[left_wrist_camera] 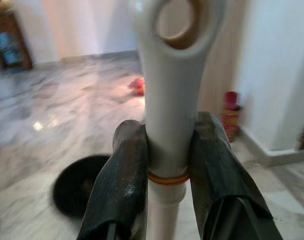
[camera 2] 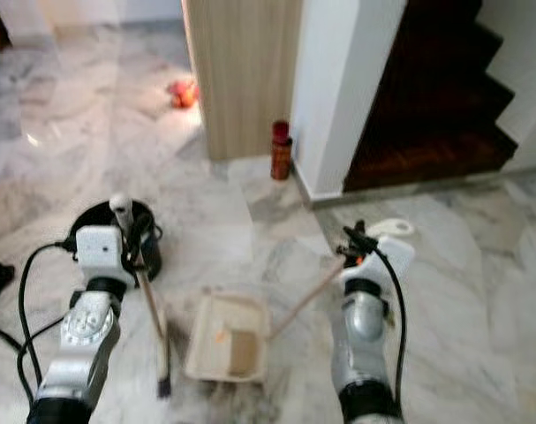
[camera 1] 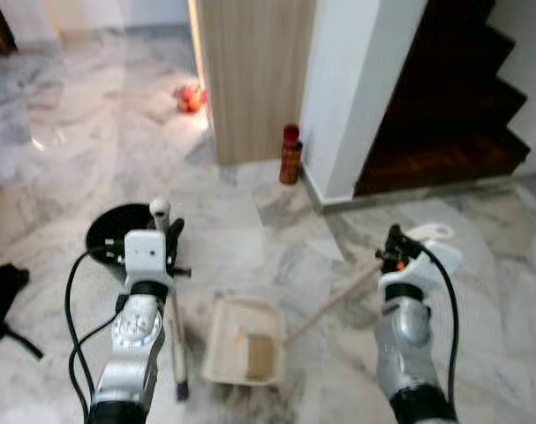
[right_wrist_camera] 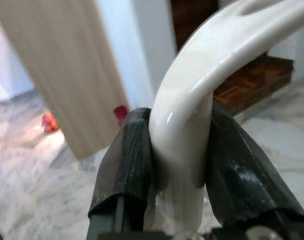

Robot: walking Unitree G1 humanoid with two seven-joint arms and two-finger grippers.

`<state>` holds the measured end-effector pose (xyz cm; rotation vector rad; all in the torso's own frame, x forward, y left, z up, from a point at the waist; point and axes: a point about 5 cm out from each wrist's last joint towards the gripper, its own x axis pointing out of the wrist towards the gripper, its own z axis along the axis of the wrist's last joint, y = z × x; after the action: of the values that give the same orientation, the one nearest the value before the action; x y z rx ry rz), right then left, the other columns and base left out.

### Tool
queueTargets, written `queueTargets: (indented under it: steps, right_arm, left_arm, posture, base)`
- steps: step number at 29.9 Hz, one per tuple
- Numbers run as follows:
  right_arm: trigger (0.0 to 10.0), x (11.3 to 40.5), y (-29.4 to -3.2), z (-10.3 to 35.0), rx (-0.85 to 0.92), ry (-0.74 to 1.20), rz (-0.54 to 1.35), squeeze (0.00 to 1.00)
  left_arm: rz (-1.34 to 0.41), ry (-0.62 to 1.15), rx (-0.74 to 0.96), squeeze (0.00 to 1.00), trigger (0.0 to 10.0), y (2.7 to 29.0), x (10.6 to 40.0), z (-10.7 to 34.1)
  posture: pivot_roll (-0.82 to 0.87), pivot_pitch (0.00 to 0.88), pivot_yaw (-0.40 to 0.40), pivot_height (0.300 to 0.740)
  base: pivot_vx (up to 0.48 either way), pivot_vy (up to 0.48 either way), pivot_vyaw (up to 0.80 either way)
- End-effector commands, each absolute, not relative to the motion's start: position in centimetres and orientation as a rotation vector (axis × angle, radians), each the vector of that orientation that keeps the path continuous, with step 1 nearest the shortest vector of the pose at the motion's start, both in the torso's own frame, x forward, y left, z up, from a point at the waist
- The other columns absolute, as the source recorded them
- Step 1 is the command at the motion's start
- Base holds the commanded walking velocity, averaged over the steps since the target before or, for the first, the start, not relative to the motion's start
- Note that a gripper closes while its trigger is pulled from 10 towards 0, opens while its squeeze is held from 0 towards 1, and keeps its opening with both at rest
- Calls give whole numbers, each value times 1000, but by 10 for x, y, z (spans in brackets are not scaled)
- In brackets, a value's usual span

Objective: Sweep floor

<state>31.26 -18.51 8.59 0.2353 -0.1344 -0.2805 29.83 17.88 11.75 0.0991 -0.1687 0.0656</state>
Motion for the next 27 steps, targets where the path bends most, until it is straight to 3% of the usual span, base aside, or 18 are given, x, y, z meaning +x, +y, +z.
queueTargets:
  steps: [1, 27]
  right_arm:
    - [10000, 319, -174, 99, 266, -190, -250, 0]
    - [10000, 321, -172, 101, 273, -190, -235, 0]
  left_arm:
    - [70, -202, 113, 0, 10000, 181, 299, 126]
    - [70, -197, 109, 0, 10000, 180, 299, 126]
  posture:
    - [29, 97, -39, 740]
    - [31, 104, -44, 740]
  base:
    - [0, 360, 425]
    - [0, 359, 0]
